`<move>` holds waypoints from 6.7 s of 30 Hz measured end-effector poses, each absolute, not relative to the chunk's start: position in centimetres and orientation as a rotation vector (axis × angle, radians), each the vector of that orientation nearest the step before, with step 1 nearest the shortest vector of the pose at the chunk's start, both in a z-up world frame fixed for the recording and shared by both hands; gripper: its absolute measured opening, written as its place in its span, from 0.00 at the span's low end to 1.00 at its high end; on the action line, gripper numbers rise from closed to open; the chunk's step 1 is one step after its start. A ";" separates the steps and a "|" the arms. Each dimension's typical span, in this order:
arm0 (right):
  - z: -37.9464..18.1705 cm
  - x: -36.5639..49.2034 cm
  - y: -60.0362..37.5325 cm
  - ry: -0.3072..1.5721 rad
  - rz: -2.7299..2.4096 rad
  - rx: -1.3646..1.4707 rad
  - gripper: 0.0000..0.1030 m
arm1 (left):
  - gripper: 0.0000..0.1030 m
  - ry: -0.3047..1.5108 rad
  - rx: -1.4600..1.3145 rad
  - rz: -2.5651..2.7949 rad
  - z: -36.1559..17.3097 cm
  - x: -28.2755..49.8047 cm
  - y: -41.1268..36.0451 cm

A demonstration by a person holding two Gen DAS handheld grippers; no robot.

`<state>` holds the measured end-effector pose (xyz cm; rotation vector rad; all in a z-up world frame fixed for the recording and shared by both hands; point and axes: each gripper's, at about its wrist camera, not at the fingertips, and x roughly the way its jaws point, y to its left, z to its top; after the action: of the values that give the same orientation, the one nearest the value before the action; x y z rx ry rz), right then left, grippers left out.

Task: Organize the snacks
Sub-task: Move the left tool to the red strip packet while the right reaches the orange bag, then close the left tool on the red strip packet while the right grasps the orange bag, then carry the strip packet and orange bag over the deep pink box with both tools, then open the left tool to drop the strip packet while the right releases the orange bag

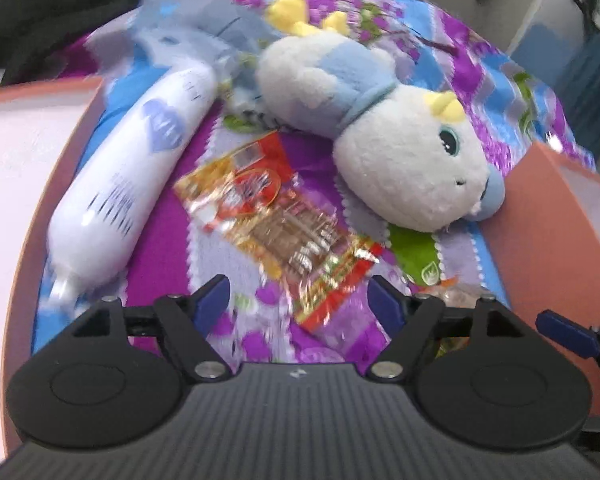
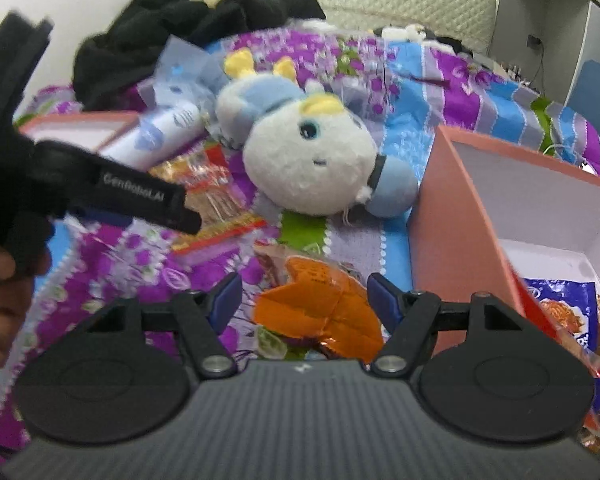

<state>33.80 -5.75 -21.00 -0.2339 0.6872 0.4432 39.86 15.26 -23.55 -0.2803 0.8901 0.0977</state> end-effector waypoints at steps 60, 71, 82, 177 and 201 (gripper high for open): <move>-22.1 19.2 -10.2 0.711 0.511 -0.264 0.63 | 0.01 0.991 -0.248 0.027 -22.0 23.3 13.8; -20.8 18.2 -12.2 0.697 0.557 -0.058 0.81 | 0.58 0.926 -0.206 -0.058 -21.5 27.4 12.4; -22.1 20.1 -11.9 0.702 0.563 -0.099 0.80 | 0.73 0.943 -0.073 -0.120 -23.1 33.3 9.5; -6.9 15.6 -30.1 0.522 0.207 0.126 0.59 | 0.53 0.712 -0.201 -0.225 -4.5 20.9 -5.4; -12.1 32.2 -32.0 0.667 0.135 0.140 0.61 | 0.58 0.824 -0.174 -0.298 -9.9 41.8 -9.2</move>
<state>32.17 -32.04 -12.07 0.1399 0.6666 0.1351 41.83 -9.24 -9.92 -0.1739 0.8244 -0.2978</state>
